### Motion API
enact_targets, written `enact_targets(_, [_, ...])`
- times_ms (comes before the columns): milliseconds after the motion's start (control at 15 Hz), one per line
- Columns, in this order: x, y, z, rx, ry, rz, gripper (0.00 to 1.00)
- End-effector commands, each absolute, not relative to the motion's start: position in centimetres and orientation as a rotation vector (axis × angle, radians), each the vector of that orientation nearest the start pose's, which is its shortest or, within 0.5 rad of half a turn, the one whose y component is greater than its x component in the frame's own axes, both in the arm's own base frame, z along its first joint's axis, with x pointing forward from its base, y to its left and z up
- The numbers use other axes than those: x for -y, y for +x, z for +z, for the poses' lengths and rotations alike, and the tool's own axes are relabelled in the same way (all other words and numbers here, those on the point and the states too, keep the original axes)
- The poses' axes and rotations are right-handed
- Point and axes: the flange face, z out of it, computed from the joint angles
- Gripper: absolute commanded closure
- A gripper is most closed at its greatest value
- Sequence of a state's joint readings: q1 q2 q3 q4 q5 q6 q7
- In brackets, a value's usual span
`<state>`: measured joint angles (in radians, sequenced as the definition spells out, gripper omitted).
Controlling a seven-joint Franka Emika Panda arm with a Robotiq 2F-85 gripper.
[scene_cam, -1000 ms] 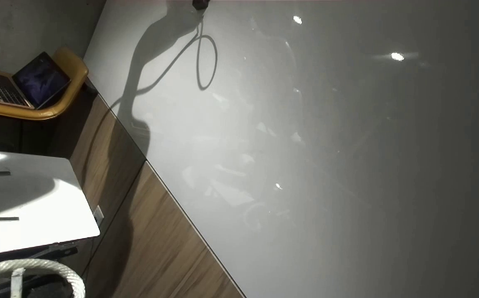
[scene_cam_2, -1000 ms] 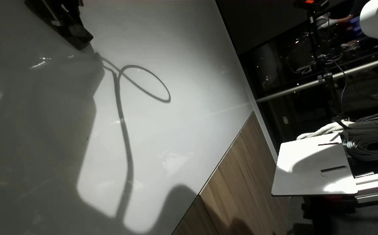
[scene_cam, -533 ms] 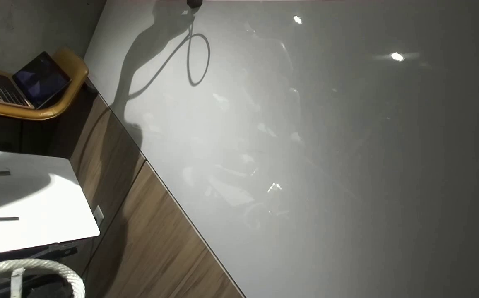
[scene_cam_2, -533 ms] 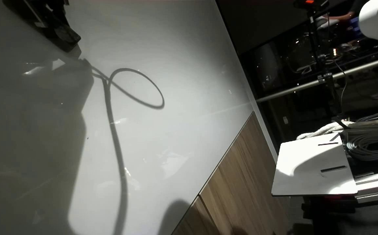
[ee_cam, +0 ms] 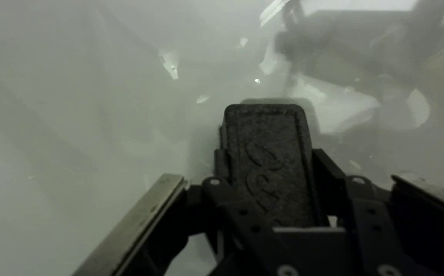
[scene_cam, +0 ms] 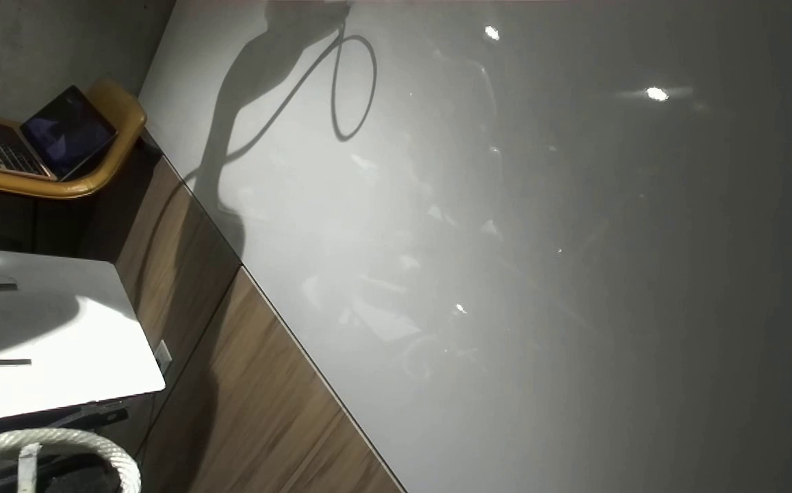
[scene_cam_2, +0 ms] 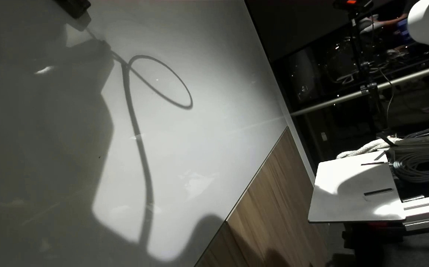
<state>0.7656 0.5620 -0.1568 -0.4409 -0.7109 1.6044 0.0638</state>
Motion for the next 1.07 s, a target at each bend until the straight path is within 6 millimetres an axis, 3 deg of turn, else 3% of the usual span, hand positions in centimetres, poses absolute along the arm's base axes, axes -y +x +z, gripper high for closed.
enact_targets(0, [-33.0, 55.8, 80.9, -0.437, 2.398, 1.042, 0.71])
enact_targets(133, [-32.2, 56.9, 78.8, -0.417, 2.491, 0.934, 0.71])
enact_targets(533, [-30.0, 57.3, 71.9, -0.317, 2.694, 0.408, 0.71])
enact_targets(1000, [-30.0, 56.1, 67.7, -0.262, 2.755, 0.055, 0.71])
